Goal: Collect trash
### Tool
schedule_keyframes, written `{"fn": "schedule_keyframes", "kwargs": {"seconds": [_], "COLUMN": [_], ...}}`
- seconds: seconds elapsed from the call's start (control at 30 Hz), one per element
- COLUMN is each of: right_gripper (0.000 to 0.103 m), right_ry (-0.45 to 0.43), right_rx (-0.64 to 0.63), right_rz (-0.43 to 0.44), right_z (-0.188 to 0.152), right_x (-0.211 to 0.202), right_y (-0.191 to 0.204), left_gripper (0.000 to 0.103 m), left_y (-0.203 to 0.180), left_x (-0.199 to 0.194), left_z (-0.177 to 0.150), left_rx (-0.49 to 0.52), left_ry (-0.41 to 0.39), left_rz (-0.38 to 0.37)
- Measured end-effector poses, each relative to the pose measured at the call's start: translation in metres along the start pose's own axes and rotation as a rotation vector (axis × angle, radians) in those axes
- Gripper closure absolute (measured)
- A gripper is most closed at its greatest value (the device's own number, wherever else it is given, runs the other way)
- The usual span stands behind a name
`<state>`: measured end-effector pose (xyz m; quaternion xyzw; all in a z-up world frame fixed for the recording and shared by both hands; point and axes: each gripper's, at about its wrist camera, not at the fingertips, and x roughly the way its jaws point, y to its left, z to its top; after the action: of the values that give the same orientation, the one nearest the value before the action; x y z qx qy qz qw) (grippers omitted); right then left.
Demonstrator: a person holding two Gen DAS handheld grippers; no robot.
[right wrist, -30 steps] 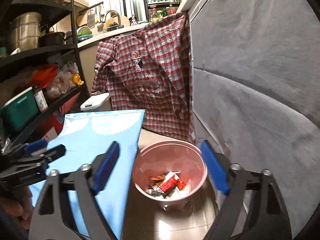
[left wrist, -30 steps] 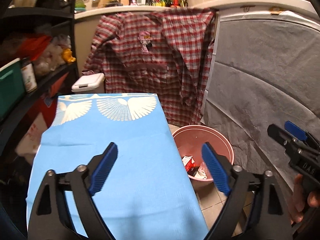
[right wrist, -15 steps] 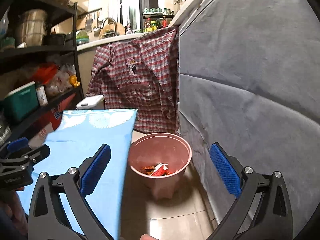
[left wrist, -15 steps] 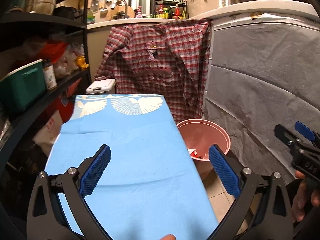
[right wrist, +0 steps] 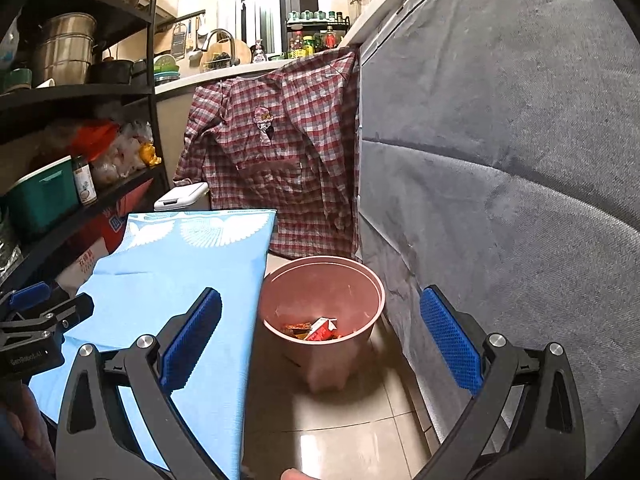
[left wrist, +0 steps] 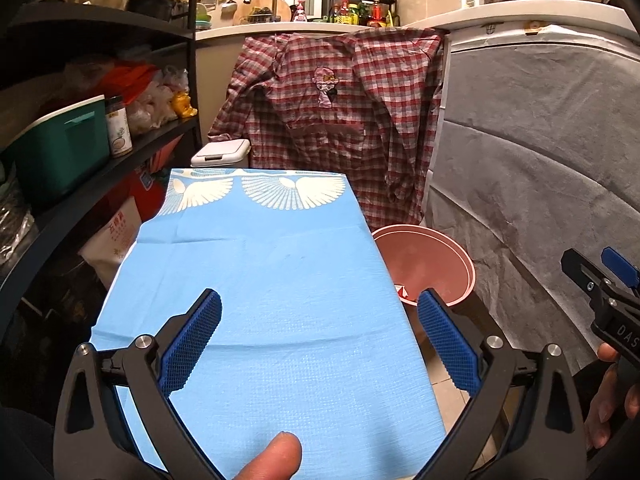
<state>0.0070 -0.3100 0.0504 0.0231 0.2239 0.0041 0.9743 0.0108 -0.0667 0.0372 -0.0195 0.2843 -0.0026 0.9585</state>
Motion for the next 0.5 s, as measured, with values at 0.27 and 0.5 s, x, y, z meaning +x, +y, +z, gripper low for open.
{"fn": "schedule_keyframes", "kwargs": {"seconds": [0.27,0.5], "right_gripper": [0.005,0.005], "right_ry": [-0.002,-0.003], "right_rx": [0.006,0.009], "right_rz": [0.001,0.0], "right_z": [0.0004,0.0001], "right_x": [0.0004,-0.0003], "right_y": [-0.0011,-0.0022], "left_gripper": [0.008,0.008], "left_y": [-0.0038,-0.0061], "left_x": [0.0002,-0.0001], "left_z": [-0.0018,-0.002], "left_rx": [0.01,0.011], "left_ry": [0.003,0.004], "left_rz": [-0.001,-0.001]}}
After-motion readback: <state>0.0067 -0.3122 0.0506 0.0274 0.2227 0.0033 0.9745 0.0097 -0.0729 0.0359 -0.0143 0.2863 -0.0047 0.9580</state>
